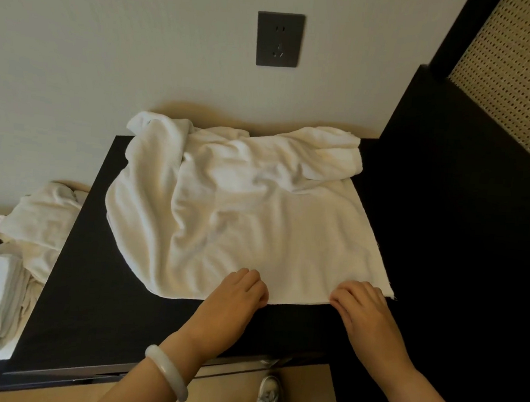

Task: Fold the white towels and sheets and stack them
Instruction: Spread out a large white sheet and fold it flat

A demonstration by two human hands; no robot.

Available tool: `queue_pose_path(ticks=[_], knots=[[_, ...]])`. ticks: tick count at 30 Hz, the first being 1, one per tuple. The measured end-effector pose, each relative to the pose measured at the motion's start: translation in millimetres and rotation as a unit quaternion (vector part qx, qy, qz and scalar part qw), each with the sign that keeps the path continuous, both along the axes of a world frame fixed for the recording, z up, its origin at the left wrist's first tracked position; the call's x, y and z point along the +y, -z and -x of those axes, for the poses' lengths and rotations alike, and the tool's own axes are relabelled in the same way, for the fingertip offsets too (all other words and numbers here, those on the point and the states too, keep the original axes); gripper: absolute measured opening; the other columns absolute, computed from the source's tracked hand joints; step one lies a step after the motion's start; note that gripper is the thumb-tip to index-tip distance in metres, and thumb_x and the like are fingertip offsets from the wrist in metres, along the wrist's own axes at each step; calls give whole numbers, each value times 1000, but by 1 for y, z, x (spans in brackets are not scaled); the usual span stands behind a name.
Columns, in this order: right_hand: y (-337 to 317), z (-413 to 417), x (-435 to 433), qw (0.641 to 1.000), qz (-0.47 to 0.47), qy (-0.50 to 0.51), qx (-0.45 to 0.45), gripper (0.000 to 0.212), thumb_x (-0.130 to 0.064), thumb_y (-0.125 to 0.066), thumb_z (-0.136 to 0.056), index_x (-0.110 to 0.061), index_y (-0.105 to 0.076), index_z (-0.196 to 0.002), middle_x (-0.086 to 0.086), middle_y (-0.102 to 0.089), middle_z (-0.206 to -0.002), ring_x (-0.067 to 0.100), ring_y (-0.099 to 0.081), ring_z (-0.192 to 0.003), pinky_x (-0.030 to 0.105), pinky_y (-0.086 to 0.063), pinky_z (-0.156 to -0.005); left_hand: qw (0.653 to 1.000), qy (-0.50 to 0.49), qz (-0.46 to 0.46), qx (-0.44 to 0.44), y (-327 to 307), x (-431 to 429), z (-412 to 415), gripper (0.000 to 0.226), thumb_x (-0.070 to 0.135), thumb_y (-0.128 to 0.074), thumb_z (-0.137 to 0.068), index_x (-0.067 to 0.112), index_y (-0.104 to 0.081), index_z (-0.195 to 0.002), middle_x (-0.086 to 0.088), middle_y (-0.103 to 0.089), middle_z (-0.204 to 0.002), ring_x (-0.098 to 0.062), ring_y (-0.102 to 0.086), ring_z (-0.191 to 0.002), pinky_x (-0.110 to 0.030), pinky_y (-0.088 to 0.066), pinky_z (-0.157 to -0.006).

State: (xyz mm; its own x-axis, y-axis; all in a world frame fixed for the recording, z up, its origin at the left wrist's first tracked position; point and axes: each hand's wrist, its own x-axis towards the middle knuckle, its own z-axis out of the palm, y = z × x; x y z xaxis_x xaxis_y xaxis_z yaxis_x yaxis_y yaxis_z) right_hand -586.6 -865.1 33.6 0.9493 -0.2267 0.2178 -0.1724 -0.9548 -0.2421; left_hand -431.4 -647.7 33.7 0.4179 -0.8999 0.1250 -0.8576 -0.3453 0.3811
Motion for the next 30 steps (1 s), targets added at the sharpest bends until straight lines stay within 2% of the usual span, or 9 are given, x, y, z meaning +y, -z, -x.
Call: queue_pose_path(ticks=[5, 8, 10, 12, 16, 19, 22, 26, 30], knots=[[-9, -16, -4, 998, -28, 6, -53, 4, -15, -66, -90, -15, -69, -88, -5, -63, -89, 14, -59, -84, 31, -54, -78, 994, -78, 55, 51, -3, 3, -12, 18, 33, -55, -98, 20, -64, -105, 8, -54, -105, -12, -50, -96, -27, -41, -88], [-8, -59, -7, 995, -74, 54, -32, 27, -16, -55, -99, -10, -63, -125, 4, -60, -129, 26, -55, -121, 37, -41, -107, 978, -206, 38, 5, -3, 6, -36, 30, 31, -55, -98, 14, -63, -122, -2, -57, -123, -24, -52, -115, -35, -36, -99], [-4, -88, -9, 991, -99, 72, 57, 51, -32, -39, -106, -16, -31, -153, -4, -25, -159, 18, -19, -149, 29, -11, -120, 962, -271, -30, -18, -1, 13, -51, 48, 39, -45, -101, 14, -47, -143, -4, -42, -149, -25, -36, -139, -37, -22, -112], [8, -101, -12, 986, -75, 66, 132, 60, -44, -24, -106, -22, -3, -158, -6, 4, -165, 10, 8, -151, 29, 8, -122, 953, -283, -101, -36, 4, 21, -60, 61, 48, -30, -103, 19, -21, -156, -3, -15, -164, -22, -7, -152, -37, -6, -120], [25, -74, -28, 985, -14, 64, 158, 64, -53, -6, -101, -27, 8, -157, -8, 14, -164, 5, 14, -149, 30, 13, -121, 961, -235, -146, -8, 12, 24, -44, 69, 58, -8, -99, 25, 15, -155, 1, 19, -163, -18, 23, -148, -39, 12, -121], [23, -38, -49, 982, 3, 77, 170, 68, -57, 0, -94, -31, 9, -156, -12, 16, -163, 2, 15, -148, 29, 11, -122, 967, -197, -159, -19, 15, 11, -8, 72, 62, 4, -93, 26, 24, -152, 1, 32, -157, -21, 32, -144, -40, 19, -119], [12, -7, -65, 969, 20, 119, 217, 67, -56, -5, -95, -32, 6, -156, -10, 8, -165, 4, 10, -150, 32, 9, -122, 976, -169, -138, 11, 12, 5, 19, 67, 57, -6, -98, 27, 14, -155, 2, 29, -158, -20, 26, -147, -34, 21, -117], [-7, -33, -20, 983, -15, 142, 112, 55, -29, -48, -101, -6, -37, -149, 12, -33, -158, 26, -27, -147, 42, -7, -124, 965, -257, -1, 45, -7, 35, 14, 52, 26, -37, -104, 20, -25, -154, -3, -8, -164, -20, -10, -151, -29, -3, -122], [-6, -106, 74, 993, -88, -23, 76, 53, -27, -40, -105, -13, -29, -154, 2, -20, -163, 19, -15, -151, 23, -1, -120, 875, -454, 123, 115, -19, 91, -14, 47, 5, -51, -97, 12, -43, -143, -5, -35, -151, -22, -36, -137, -33, -28, -113]])
